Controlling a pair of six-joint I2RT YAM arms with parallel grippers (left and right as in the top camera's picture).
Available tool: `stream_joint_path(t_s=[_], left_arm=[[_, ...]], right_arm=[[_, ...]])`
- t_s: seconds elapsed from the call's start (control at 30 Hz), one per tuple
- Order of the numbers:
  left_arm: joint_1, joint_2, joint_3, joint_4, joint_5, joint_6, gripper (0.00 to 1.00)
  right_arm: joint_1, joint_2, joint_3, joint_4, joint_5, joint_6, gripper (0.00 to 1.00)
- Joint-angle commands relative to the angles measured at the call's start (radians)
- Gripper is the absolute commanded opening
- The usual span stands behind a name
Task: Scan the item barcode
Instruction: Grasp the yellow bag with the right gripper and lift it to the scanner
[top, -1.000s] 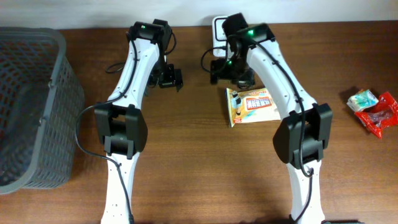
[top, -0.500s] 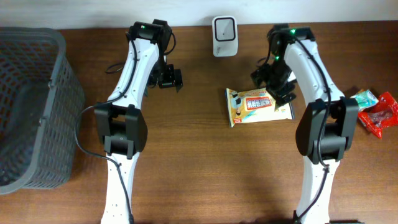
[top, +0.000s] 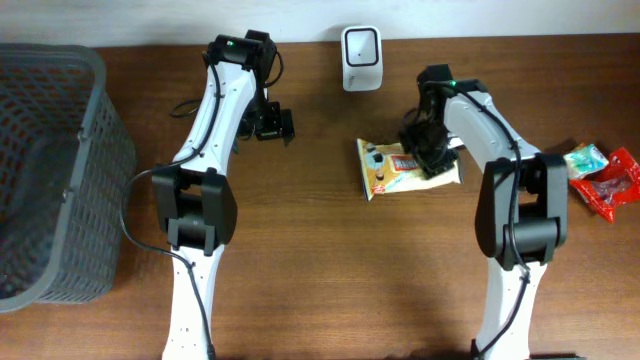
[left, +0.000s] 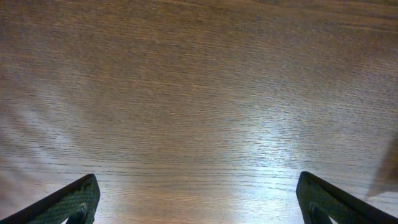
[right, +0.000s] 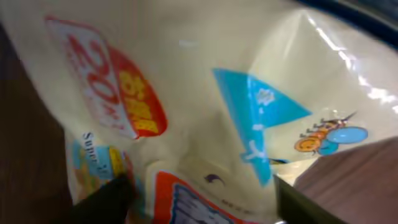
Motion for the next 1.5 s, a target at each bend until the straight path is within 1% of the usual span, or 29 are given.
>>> stream_joint_path(t_s=[0.0,0.07,0.13,0.3,0.33,0.37,0.43,0.5,0.6,0.7,0.77,0.9,0.97,1.1,1.2,1.3,1.4,1.47], left_arm=[[0.006,-0.004,-0.009,0.007,-0.011,0.016,0.99],[0.006,-0.004,-0.009,0.015,-0.011,0.016,0.99],[0.006,-0.004,-0.009,0.024,-0.011,0.016,0.99],[0.006,-0.004,-0.009,0.024,-0.011,0.016,0.99],[0.006,-0.004,-0.009,0.024,-0.011,0.016,0.99],[0.006,-0.004,-0.009,0.025,-0.011,0.016,0.99],[0.006,-0.004,-0.009,0.029,-0.011,0.016,0.99],[0.006,-0.004,-0.009,0.033,-0.011,0.016,0.99],[0.006,-0.004,-0.009,0.032,-0.011,0.016,0.99],[0.006,-0.004,-0.009,0.036,-0.015,0.016,0.99],[0.006,-0.004,-0.009,0.036,-0.015,0.016,0.99],[0.006,-0.004,-0.009,0.037,-0.014,0.016,0.99],[0.006,-0.004,-0.009,0.042,-0.014,0.016,0.99],[0.006,-0.004,-0.009,0.052,-0.014,0.016,0.99],[0.006,-0.004,-0.009,0.054,-0.014,0.016,0.99],[0.006,-0.004,-0.009,0.054,-0.014,0.016,0.99],[0.006,-0.004,-0.009,0.049,-0.014,0.016,0.99],[0.006,-0.004,-0.009,0.047,-0.014,0.016,0.99]], right_arm=[[0.031,0.024,-0.022,0.016,-0.014,-0.037,0.38],[0.030,0.024,-0.004,0.024,-0.019,-0.107,0.04],[0.029,0.024,0.043,0.026,-0.020,-0.232,0.04],[0.029,0.012,0.182,0.029,-0.042,-0.428,0.04],[0.029,0.011,0.236,0.045,-0.046,-0.500,0.04],[0.031,0.011,0.315,0.070,-0.054,-0.629,0.04],[0.031,0.011,0.378,0.093,-0.053,-0.743,0.04],[0.033,0.011,0.415,0.164,-0.053,-0.865,0.04],[0.047,0.023,0.411,0.307,-0.042,-1.033,0.04],[0.065,0.046,0.411,0.433,-0.042,-1.111,0.04],[0.077,0.058,0.411,0.513,-0.042,-1.117,0.04],[0.096,0.059,0.410,0.602,-0.037,-1.116,0.04],[0.098,0.068,0.409,0.598,-0.001,-1.116,0.04],[0.097,0.093,0.408,0.566,0.001,-1.100,0.04],[0.093,0.078,0.409,0.539,0.005,-1.086,0.04],[0.054,0.003,0.409,0.514,0.027,-1.008,0.04],[-0.031,-0.117,0.409,0.422,0.175,-0.851,0.04],[-0.110,-0.185,0.409,0.330,0.251,-0.795,0.04]])
